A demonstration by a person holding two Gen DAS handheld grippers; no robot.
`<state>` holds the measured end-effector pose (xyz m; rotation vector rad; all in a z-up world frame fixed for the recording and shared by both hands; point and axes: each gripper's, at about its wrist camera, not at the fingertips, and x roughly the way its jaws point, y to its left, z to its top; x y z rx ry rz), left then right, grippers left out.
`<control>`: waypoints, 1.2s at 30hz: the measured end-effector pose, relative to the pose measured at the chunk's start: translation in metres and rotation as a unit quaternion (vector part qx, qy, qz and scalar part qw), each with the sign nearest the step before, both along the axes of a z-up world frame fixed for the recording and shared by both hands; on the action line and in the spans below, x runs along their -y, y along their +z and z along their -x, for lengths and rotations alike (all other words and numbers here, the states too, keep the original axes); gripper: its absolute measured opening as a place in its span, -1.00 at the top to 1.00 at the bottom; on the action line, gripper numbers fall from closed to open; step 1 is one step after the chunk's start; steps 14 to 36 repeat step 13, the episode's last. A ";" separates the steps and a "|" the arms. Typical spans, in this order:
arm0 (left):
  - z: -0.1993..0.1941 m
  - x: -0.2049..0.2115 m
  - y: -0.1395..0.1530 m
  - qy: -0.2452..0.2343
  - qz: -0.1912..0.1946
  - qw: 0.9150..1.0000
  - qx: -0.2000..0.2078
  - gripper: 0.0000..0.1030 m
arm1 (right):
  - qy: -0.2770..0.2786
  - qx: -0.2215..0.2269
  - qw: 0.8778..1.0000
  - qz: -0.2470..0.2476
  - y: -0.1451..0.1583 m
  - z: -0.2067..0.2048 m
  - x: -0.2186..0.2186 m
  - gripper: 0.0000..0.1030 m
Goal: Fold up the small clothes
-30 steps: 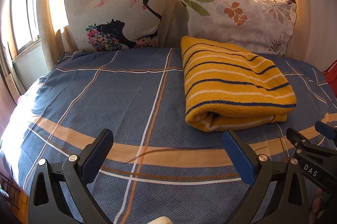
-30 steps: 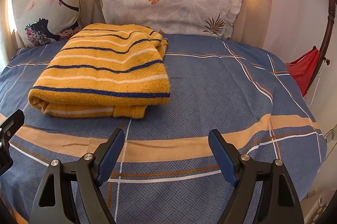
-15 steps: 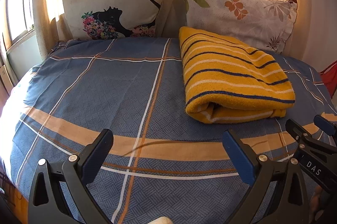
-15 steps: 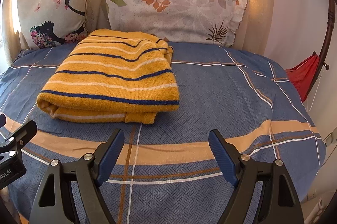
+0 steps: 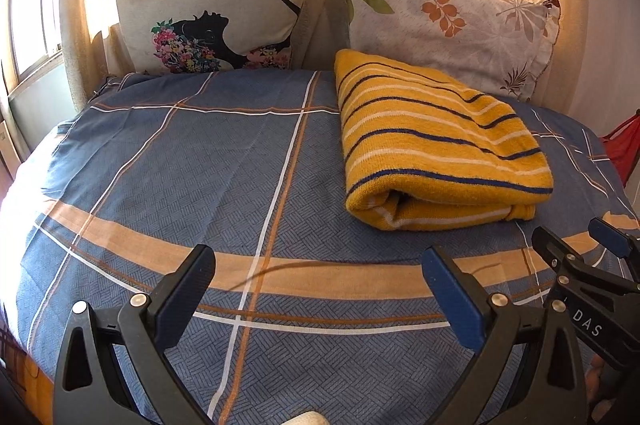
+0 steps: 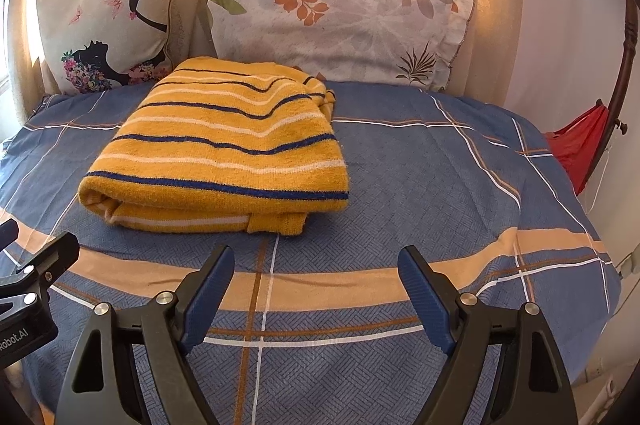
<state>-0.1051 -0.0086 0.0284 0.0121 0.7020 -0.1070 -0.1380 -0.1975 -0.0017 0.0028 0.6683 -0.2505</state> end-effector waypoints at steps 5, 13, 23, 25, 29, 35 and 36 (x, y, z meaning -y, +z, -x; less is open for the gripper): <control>0.002 -0.001 0.001 0.001 0.004 1.000 -0.001 -0.99 | -0.002 0.000 1.000 -0.001 0.001 0.003 -0.002 -0.71; 0.007 -0.003 0.003 0.000 0.008 1.000 -0.003 -0.99 | -0.001 -0.001 1.000 -0.001 0.003 0.007 -0.007 -0.71; 0.007 -0.003 0.003 0.000 0.008 1.000 -0.003 -0.99 | -0.001 -0.001 1.000 -0.001 0.003 0.007 -0.007 -0.71; 0.007 -0.003 0.003 0.000 0.008 1.000 -0.003 -0.99 | -0.001 -0.001 1.000 -0.001 0.003 0.007 -0.007 -0.71; 0.007 -0.003 0.003 0.000 0.008 1.000 -0.003 -0.99 | -0.001 -0.001 1.000 -0.001 0.003 0.007 -0.007 -0.71; 0.007 -0.003 0.003 0.000 0.008 1.000 -0.003 -0.99 | -0.001 -0.001 1.000 -0.001 0.003 0.007 -0.007 -0.71; 0.007 -0.003 0.003 0.000 0.008 1.000 -0.003 -0.99 | -0.001 -0.001 1.000 -0.001 0.003 0.007 -0.007 -0.71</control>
